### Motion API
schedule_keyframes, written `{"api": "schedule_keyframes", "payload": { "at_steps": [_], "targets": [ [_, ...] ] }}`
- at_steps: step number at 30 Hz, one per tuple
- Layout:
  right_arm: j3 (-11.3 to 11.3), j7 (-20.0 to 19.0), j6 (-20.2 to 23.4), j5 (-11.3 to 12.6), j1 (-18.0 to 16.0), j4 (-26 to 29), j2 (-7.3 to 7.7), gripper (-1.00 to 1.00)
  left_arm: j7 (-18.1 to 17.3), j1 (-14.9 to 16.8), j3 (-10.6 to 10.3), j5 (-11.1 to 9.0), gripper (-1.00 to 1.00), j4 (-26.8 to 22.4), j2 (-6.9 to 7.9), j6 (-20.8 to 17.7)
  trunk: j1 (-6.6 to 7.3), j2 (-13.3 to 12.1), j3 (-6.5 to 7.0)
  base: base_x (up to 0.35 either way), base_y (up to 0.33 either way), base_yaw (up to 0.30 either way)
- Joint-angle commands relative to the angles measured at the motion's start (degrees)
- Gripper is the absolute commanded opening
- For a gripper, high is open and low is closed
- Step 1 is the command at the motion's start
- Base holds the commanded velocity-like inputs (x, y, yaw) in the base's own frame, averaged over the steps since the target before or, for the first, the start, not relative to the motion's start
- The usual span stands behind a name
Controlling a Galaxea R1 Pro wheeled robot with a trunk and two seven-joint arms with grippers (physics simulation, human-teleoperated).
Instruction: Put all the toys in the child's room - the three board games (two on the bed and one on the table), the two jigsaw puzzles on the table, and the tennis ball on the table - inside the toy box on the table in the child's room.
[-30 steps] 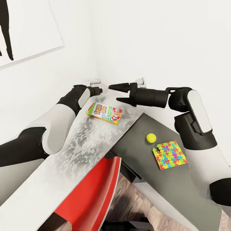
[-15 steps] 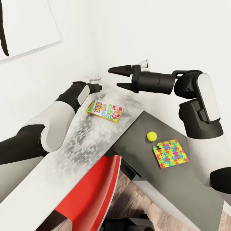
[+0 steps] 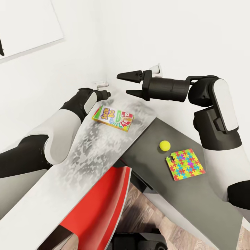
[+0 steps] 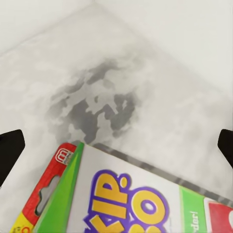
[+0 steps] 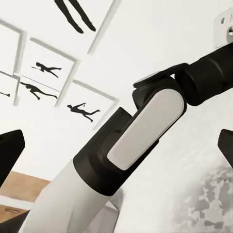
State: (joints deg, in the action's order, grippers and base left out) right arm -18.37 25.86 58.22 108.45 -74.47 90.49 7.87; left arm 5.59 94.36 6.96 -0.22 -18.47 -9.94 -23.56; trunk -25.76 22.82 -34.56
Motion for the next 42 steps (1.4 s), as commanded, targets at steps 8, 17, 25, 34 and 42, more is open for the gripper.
{"api": "schedule_keyframes", "payload": {
  "at_steps": [8, 17, 25, 34, 42],
  "targets": [
    [-0.28, 0.64, -0.04, 0.62, 0.09, 0.03, 0.08, 1.0, 0.21, 0.03, 0.37, -0.1, 1.0, -0.17, -0.06, -0.06, -0.03, 0.1, -0.83, 0.0, 0.0, 0.0],
    [-0.48, 0.67, -0.08, 0.62, 0.34, 0.03, 0.05, 1.0, 0.81, 0.07, 0.34, -0.13, 1.0, -0.5, -0.06, 1.52, -0.03, 0.1, -1.67, 0.0, 0.0, 0.0],
    [-1.32, 0.76, -0.21, 0.54, 0.41, 0.03, -0.03, 1.0, 2.53, 0.12, 0.35, -0.13, 1.0, -2.6, -0.06, 2.61, -0.03, 0.1, -2.15, 0.0, 0.0, 0.0],
    [-2.92, 0.66, -0.27, 0.45, 0.38, 0.03, -0.18, 1.0, 2.71, 0.12, 0.33, -0.13, 1.0, -3.13, -0.06, 2.9, -0.03, 0.1, -2.2, 0.0, 0.0, 0.0],
    [-2.98, 0.68, -0.34, 0.44, 0.45, 0.03, -0.22, 1.0, 2.68, 0.12, 0.29, -0.13, 1.0, -3.15, -0.06, 2.92, -0.03, 0.1, -2.2, 0.0, 0.0, 0.0]
  ]
}}
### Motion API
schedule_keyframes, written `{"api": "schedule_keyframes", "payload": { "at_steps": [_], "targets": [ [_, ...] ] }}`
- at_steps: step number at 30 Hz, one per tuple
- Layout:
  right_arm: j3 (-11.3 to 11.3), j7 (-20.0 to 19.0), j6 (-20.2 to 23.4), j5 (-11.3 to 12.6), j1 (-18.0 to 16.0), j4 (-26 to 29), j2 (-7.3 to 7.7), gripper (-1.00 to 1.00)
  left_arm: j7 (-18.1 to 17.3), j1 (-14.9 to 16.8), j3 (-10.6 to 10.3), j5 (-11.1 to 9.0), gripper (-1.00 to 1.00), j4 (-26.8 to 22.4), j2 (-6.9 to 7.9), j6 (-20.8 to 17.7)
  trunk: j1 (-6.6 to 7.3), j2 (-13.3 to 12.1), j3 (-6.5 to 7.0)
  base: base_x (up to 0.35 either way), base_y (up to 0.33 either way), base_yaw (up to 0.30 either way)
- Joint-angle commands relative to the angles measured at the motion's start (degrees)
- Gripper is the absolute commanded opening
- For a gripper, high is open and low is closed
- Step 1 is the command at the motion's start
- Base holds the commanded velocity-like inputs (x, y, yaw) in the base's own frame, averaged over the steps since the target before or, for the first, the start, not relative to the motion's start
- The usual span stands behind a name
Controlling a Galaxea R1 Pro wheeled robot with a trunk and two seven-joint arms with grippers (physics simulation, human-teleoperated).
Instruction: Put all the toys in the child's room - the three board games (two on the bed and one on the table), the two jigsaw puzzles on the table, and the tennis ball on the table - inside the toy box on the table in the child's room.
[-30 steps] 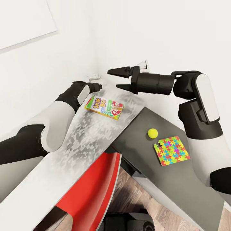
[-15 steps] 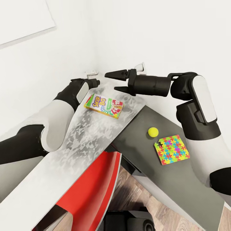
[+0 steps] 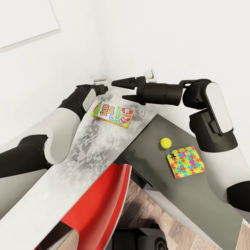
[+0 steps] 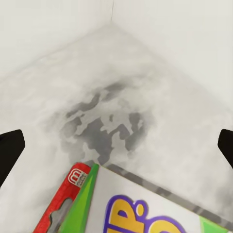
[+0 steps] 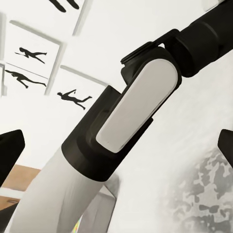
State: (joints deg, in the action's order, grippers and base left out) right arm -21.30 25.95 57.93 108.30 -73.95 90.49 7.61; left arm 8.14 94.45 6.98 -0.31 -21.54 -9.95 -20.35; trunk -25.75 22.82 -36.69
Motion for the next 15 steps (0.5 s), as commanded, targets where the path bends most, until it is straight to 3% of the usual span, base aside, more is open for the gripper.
{"api": "schedule_keyframes", "payload": {
  "at_steps": [1, 8, 15],
  "targets": [
    [-0.05, 0.59, -0.06, 0.6, -0.06, 0.03, 0.04, 1.0, 0.13, 0.03, 0.26, -0.04, 1.0, -0.08, -0.05, -0.29, -0.03, 0.09, -0.08, 0.0, 0.0, 0.0],
    [0.0, 0.59, -0.09, 0.57, -0.05, 0.03, 0.09, 1.0, 0.13, 0.02, 0.23, -0.02, 1.0, -0.06, -0.05, -0.24, -0.03, 0.09, -0.1, 0.0, 0.0, -0.003],
    [-0.08, 0.55, -0.1, 0.6, -0.05, 0.03, 0.04, 1.0, 0.13, 0.03, 0.23, 0.04, 1.0, 0.22, -0.05, -0.05, -0.03, 0.09, -0.47, 0.0, 0.0, -0.091]
  ]
}}
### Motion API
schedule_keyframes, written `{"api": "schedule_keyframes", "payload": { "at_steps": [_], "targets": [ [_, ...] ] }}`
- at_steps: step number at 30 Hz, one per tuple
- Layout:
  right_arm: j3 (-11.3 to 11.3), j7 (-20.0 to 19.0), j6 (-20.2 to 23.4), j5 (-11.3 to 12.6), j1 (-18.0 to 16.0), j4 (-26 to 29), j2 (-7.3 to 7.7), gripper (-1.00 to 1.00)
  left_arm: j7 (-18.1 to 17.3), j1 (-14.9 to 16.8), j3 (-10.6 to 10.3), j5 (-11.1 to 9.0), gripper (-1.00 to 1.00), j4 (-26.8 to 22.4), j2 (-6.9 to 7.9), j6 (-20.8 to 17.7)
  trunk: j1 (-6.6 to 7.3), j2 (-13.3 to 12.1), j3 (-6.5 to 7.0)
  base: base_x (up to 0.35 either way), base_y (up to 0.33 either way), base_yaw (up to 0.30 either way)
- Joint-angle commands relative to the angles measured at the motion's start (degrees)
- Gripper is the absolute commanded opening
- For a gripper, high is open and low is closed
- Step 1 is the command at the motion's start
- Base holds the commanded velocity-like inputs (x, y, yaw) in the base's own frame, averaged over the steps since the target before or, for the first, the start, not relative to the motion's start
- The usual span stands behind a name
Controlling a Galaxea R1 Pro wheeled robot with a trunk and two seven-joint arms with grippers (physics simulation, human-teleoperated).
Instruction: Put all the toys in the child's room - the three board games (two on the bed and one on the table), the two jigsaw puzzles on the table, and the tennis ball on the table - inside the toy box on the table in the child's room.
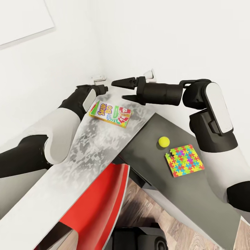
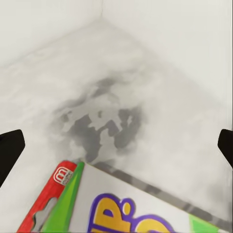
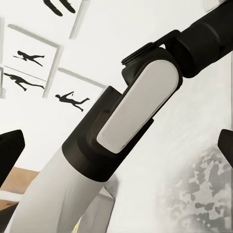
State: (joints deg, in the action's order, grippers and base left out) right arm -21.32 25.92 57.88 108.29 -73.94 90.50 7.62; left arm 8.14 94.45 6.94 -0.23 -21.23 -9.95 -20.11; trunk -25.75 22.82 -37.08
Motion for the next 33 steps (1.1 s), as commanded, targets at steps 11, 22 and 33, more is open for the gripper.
{"api": "schedule_keyframes", "payload": {
  "at_steps": [11, 22, 33],
  "targets": [
    [-0.1, 0.54, -0.04, 0.59, -0.07, 0.03, 0.03, 1.0, 0.13, -0.01, 0.24, -0.05, 1.0, 0.21, -0.05, 0.96, -0.03, 0.1, -0.92, 0.0, 0.0, -0.129],
    [-0.27, 0.48, -0.05, 0.58, -0.07, 0.03, 0.01, 1.0, 0.13, 0.02, 0.19, -0.02, 1.0, 0.31, -0.05, 1.37, -0.03, 0.1, -1.79, 0.0, 0.0, -0.106],
    [-0.25, 0.64, -0.17, 0.54, -0.07, 0.03, 0.02, 1.0, 0.21, 0.02, 0.06, 0.18, 1.0, 0.24, -0.05, 1.34, -0.03, 0.1, -1.93, 0.0, 0.0, -0.01]
  ]
}}
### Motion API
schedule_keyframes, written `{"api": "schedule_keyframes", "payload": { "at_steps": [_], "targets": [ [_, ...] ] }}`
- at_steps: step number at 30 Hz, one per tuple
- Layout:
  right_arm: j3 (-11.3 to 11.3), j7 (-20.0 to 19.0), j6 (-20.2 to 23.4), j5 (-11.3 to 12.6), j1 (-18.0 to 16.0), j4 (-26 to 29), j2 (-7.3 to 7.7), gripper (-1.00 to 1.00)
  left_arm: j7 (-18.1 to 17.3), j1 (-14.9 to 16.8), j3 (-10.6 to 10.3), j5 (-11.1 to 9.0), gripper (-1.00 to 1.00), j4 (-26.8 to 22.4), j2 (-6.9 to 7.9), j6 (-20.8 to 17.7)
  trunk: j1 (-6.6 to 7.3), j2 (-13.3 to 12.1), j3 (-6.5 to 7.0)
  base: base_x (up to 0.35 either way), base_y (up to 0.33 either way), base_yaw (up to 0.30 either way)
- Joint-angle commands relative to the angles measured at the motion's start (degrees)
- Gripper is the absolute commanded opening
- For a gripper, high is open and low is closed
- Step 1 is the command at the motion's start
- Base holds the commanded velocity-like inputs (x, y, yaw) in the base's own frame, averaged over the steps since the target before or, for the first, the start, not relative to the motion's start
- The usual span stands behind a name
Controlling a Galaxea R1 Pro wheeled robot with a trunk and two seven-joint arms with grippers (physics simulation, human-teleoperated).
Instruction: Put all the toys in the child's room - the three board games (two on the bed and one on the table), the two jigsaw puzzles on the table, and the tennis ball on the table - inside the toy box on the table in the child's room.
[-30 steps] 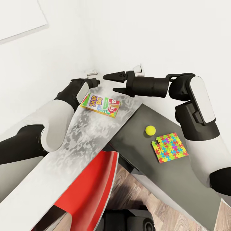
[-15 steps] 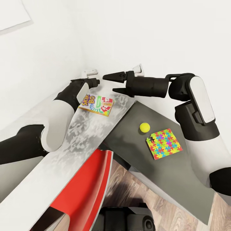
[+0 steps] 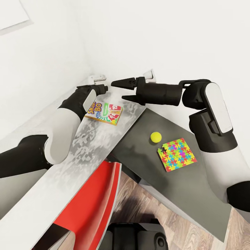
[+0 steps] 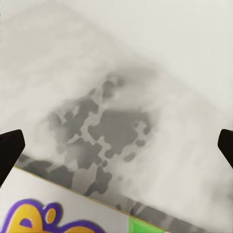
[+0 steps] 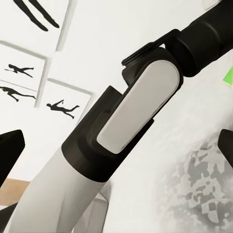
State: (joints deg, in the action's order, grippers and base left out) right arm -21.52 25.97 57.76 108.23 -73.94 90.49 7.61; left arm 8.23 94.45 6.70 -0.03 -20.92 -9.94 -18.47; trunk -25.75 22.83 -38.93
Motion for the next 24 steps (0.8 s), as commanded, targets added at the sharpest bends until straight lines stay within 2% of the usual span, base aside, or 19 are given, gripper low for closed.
{"api": "schedule_keyframes", "payload": {
  "at_steps": [1, 13, 18, 24],
  "targets": [
    [-0.06, 0.58, -0.04, 0.59, -0.06, 0.03, 0.04, 1.0, 0.11, 0.03, 0.29, 0.03, 1.0, -0.08, -0.06, -0.3, -0.03, 0.09, -0.08, 0.0, 0.0, 0.0],
    [-0.26, 0.59, -0.06, 0.6, -0.06, 0.03, 0.04, 1.0, 0.63, -0.02, -0.11, 0.38, 1.0, -0.03, -0.06, 0.72, -0.03, 0.09, -0.14, 0.0, 0.0, 0.0],
    [-0.34, 0.57, -0.04, 0.66, -0.06, 0.03, -0.03, 1.0, 2.76, -0.01, -0.31, 0.44, 1.0, -0.01, -0.06, 1.01, -0.03, 0.09, -0.44, 0.0, 0.0, 0.0],
    [-0.36, 0.57, -0.07, 0.65, -0.06, 0.03, -0.04, 1.0, 3.46, 0.0, -0.39, 0.47, 1.0, 0.0, -0.06, 1.14, -0.03, 0.09, -0.94, 0.0, 0.0, 0.0]
  ]
}}
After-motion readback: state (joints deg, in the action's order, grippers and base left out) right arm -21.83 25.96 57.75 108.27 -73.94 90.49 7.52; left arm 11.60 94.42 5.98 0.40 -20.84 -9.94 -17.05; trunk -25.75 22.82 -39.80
